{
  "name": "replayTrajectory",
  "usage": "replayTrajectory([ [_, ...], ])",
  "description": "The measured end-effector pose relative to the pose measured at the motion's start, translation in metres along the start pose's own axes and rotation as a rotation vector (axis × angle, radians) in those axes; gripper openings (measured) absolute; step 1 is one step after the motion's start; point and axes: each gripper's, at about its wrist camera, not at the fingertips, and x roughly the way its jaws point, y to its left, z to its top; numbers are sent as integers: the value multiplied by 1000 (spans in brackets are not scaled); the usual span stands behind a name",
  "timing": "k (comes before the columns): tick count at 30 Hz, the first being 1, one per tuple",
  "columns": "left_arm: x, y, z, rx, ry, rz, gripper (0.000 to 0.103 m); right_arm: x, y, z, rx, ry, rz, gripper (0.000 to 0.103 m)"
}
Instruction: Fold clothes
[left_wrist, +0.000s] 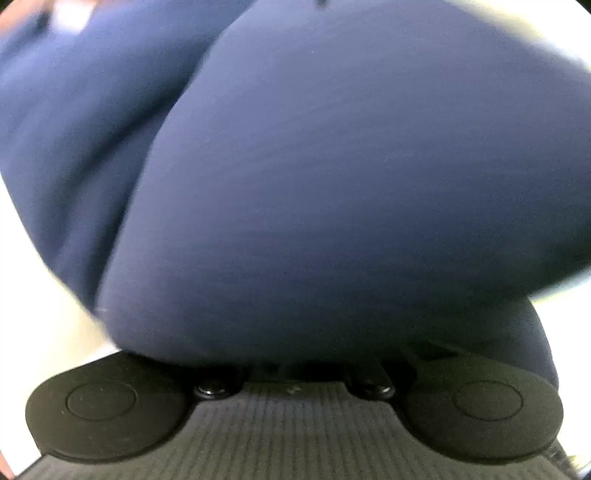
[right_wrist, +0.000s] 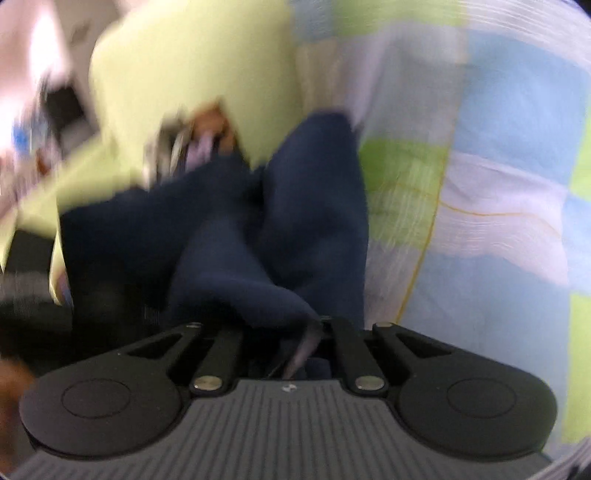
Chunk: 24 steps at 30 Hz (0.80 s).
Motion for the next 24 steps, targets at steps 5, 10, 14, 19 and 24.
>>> replayTrajectory([
  [5, -57, -41, 31, 174, -138, -92, 2, -57, -27, 33, 268, -153, 51, 2],
  [10, -120, -79, 57, 324, -256, -228, 2, -126, -20, 68, 300, -347, 59, 2],
  [14, -152, -86, 54, 396, -275, -274, 2, -188, -14, 88, 319, -451, 45, 2],
  [19, -206, -121, 16, 439, -269, -318, 2, -258, -22, 104, 327, -508, 6, 2],
  [24, -256, -173, -89, 501, -177, -400, 6, -334, -68, 98, 303, -520, -58, 2],
])
